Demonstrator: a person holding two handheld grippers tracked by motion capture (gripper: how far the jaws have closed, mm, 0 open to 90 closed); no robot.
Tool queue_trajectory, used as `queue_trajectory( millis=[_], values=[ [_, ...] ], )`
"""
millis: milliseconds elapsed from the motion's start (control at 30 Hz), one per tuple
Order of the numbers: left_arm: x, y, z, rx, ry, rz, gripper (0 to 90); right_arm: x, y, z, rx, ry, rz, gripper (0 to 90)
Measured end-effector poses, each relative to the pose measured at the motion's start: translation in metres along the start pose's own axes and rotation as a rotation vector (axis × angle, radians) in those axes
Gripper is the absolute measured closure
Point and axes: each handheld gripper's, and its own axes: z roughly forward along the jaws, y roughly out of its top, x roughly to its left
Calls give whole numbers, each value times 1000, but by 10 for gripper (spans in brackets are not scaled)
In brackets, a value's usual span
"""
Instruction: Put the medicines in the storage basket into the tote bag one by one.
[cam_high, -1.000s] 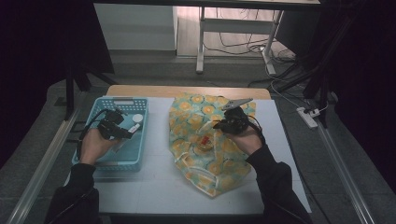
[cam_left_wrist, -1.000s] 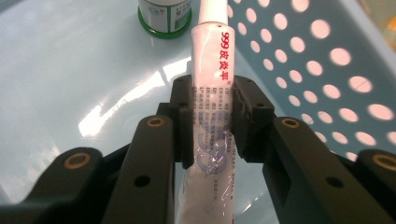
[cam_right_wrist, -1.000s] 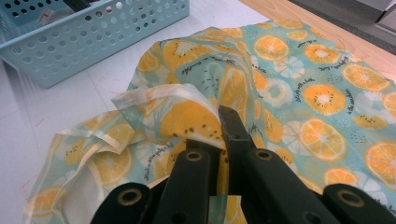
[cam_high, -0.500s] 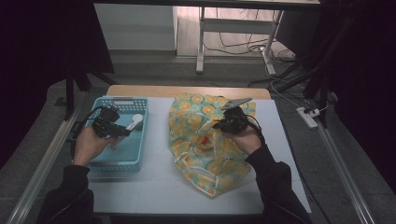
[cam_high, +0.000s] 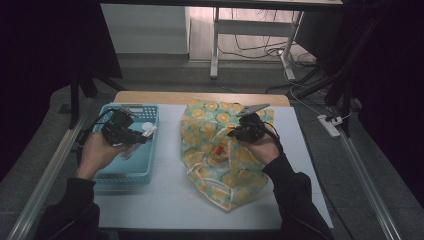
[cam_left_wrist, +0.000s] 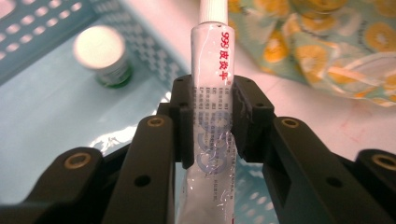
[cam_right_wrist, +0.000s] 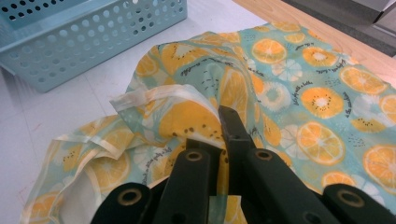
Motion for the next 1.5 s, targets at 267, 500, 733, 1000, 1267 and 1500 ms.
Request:
queue_trajectory(
  millis=[267, 500, 733, 1000, 1267, 1500],
  values=[
    [-37, 22, 7, -18, -47, 88, 716, 1, 3, -2, -4, -2, -4, 890],
    [-70, 38, 29, -7, -95, 165, 715, -1, 2, -3, -5, -3, 2, 890],
    [-94, 56, 59, 13, -135, 213, 715, -2, 2, -4, -10, -5, -3, 890],
    [-120, 76, 96, 24, -159, 259, 715, -2, 2, -5, -12, -4, 1, 890],
    [-135, 89, 122, 20, -133, 269, 714, -3, 1, -6, -11, -4, 5, 890],
    [-132, 98, 141, 1, -121, 236, 714, -2, 2, -6, -12, 0, 1, 890]
  ],
)
